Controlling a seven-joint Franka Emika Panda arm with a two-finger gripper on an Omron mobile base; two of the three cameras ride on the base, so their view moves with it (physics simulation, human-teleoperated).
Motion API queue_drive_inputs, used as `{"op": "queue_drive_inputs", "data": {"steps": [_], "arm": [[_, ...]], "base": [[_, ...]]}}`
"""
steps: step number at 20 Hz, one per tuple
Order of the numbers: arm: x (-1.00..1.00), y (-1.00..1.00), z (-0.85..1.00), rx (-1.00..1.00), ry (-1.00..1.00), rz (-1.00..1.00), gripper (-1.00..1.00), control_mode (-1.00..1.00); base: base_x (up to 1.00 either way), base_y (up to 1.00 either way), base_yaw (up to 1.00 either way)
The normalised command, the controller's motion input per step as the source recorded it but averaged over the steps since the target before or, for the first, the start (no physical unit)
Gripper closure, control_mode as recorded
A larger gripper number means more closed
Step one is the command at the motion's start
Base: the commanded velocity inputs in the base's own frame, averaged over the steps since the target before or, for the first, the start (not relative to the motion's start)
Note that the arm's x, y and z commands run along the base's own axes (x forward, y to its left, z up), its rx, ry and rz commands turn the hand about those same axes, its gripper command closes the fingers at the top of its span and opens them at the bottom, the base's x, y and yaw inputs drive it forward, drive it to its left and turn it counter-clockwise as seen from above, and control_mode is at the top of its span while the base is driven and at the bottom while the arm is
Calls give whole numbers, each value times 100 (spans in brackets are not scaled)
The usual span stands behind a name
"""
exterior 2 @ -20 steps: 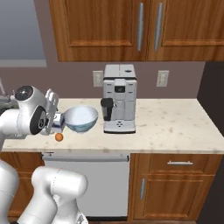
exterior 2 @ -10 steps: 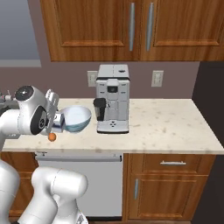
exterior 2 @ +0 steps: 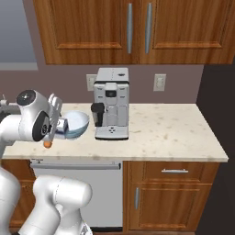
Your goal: Gather the eggs and milk located in the vicinity of the sink area and place them right next to the bowl.
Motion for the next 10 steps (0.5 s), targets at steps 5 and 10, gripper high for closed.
{"op": "queue_drive_inputs", "data": {"steps": [5,10], "arm": [[3,-39,0,9,0,4,100,-100],[3,-25,0,9,0,10,100,-100]], "base": [[0,0,0],[0,0,0]]}}
